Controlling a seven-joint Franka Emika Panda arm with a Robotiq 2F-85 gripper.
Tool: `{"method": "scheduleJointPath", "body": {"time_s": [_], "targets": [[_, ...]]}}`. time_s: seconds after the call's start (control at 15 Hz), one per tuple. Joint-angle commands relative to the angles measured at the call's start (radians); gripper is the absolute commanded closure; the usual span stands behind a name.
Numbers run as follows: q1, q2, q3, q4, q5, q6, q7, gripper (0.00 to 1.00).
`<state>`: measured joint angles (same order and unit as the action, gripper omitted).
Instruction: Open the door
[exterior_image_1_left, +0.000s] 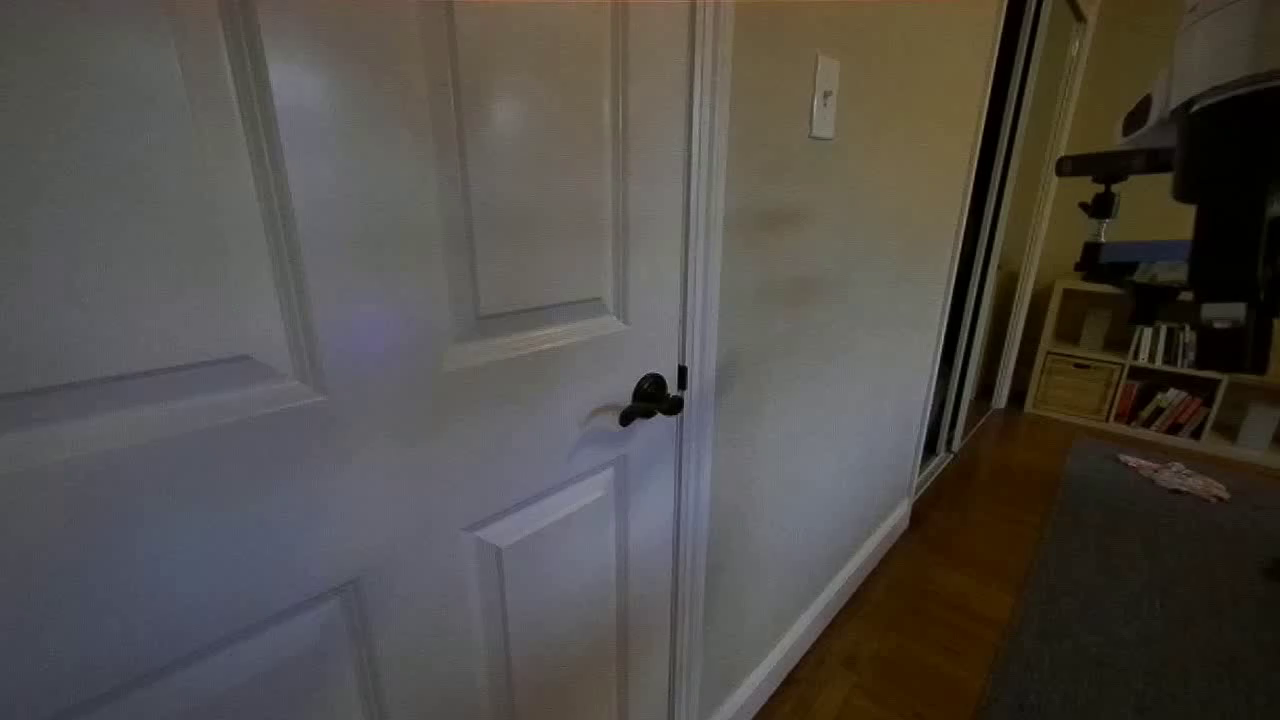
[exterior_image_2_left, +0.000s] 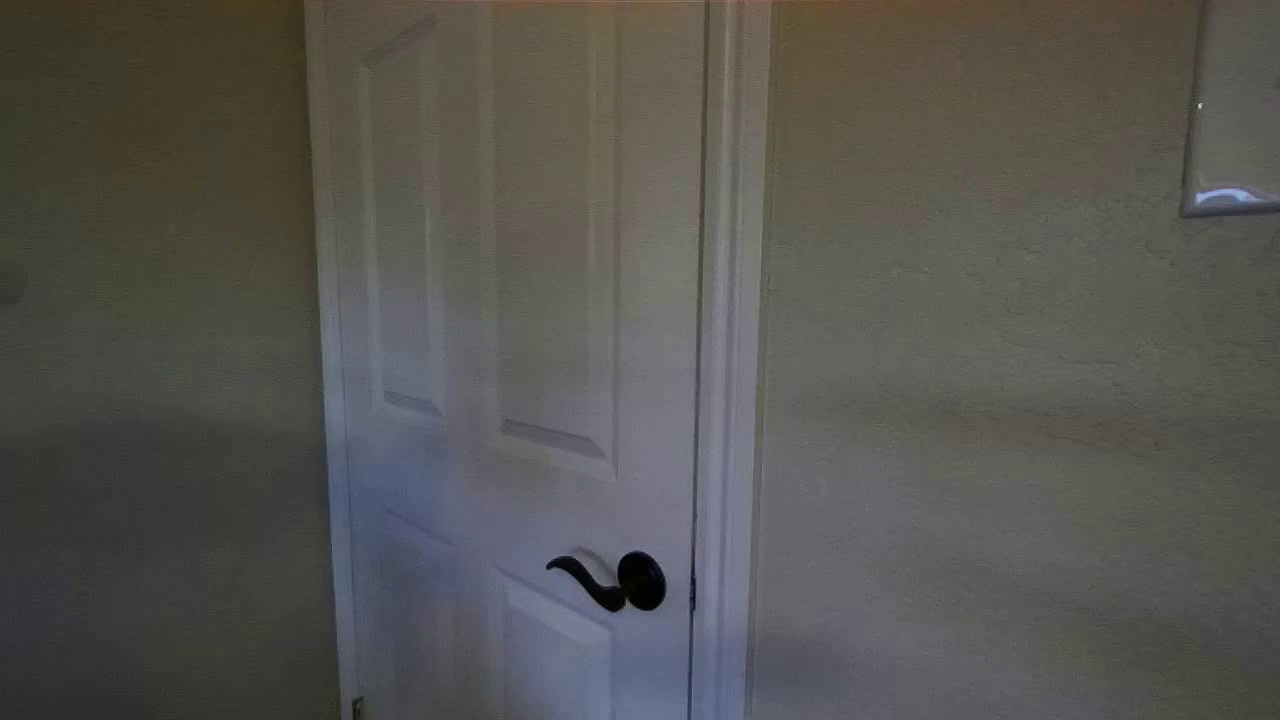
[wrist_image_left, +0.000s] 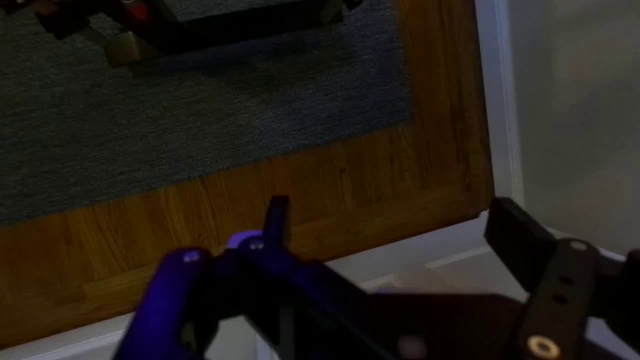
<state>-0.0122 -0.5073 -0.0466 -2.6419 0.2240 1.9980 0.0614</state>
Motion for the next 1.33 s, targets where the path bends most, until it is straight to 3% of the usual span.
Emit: {"method": "scheduleJointPath", "body": {"time_s": [0.0, 0.6, 0.93, 1.27], "targets": [[-0.006, 0.000, 0.005, 0.001, 0.002, -0.002, -0.002, 0.00], [-0.016, 0.049, 0.017, 0.016, 0.023, 0.050, 0.063, 0.00], [-0.029, 0.200, 0.076, 0.097, 0.033, 0.245, 0.320, 0.00], [-0.028, 0.410, 0.138, 0.260, -0.016, 0.396, 0.646, 0.00]]}}
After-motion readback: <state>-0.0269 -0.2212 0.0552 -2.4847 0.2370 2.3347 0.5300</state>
